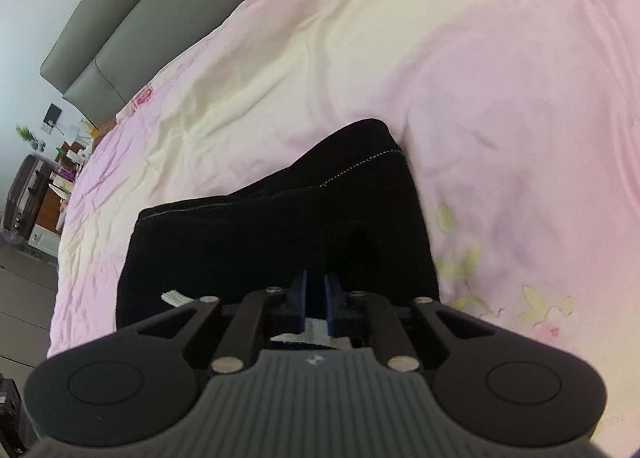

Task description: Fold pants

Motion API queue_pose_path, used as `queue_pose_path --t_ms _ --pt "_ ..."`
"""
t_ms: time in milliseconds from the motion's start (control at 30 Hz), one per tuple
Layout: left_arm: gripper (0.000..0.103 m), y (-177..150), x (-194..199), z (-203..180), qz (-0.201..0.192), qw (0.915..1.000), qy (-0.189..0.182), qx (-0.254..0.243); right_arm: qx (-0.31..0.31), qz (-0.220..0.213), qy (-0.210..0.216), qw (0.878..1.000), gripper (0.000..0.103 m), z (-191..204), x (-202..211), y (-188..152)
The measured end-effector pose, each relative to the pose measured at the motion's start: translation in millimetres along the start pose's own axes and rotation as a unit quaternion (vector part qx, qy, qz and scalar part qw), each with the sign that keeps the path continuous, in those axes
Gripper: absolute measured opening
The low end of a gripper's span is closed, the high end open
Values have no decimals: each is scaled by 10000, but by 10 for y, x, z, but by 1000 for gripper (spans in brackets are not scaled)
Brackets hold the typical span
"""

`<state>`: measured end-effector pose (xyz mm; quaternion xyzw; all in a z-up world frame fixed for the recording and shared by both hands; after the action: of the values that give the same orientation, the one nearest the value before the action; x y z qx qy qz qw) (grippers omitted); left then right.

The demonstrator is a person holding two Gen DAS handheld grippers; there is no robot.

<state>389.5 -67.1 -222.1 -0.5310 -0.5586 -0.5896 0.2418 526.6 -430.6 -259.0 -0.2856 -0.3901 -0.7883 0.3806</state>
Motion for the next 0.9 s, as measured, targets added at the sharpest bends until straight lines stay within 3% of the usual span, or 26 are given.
queue_pose_path --t_ms 33,100,267,333,367,500,600,700,900 --pt "42 4 -7 1 3 10000 11 -7 -129 23 25 9999 30 -30 4 19" --pt "42 -2 -5 -6 7 10000 45 -32 -355 34 127 9993 48 -101 -7 53" --pt "42 22 -17 -7 29 9999 57 81 -967 195 759 9922 47 -235 -236 92" --pt "42 34 -8 0 8 9999 65 140 -1269 157 965 9871 27 -255 -314 58" --pt "41 41 -1 3 -7 9999 77 137 -1274 69 947 9873 24 -229 -302 47" --pt "38 49 166 43 -346 9994 1 42 -263 -117 850 9960 16 177 -29 181" --pt "38 84 356 152 -821 9958 -119 375 586 -405 1002 9924 15 545 307 381" --pt "38 163 441 218 -1050 9928 -30 578 1012 -607 824 9896 15 658 447 559" --pt "38 433 361 268 -1322 9873 221 852 404 -264 212 9986 16 120 -5 606"
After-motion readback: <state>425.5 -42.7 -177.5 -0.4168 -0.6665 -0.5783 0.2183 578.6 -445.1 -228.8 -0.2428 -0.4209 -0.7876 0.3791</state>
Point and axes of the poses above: each gripper's, at about its wrist camera, not at the fingertips, and x roughly against the way its jaws point, z to its left, y to its top, the point moved 1 cm from there along -x, roughly the way its jaws point, and after that the axes turned 2 degrees about -z, right-handed, at the moved point
